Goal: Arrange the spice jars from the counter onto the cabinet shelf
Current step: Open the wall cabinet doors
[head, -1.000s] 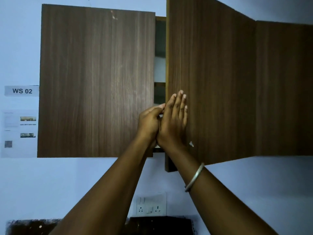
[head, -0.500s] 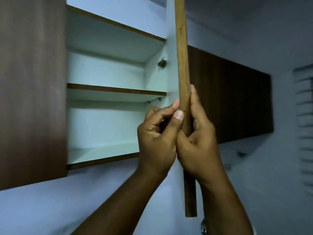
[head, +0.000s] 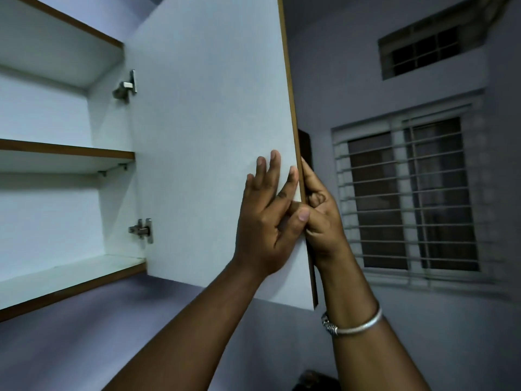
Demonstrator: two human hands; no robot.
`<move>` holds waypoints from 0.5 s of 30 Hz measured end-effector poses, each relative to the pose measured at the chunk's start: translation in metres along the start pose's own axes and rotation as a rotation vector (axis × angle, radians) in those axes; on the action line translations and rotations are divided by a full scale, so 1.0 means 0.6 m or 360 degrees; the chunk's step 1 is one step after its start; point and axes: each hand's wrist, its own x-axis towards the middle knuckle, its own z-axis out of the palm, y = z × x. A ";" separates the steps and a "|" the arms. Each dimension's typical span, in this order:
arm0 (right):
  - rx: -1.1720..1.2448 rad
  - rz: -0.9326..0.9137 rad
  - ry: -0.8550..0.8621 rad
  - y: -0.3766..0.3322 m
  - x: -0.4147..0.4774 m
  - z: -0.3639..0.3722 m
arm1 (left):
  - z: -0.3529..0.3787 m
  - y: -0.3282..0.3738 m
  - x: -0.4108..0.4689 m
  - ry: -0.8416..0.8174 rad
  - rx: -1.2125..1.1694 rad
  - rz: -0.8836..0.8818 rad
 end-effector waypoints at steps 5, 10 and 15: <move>-0.0019 0.0157 0.0128 0.029 0.019 -0.046 | 0.063 -0.020 0.008 -0.0014 0.0161 0.0014; -0.0027 0.0186 0.0075 0.055 0.029 -0.069 | 0.087 -0.033 0.010 -0.0002 0.0244 0.0042; -0.0037 0.0153 0.0053 0.065 0.034 -0.073 | 0.088 -0.037 0.008 0.0004 0.0255 0.0058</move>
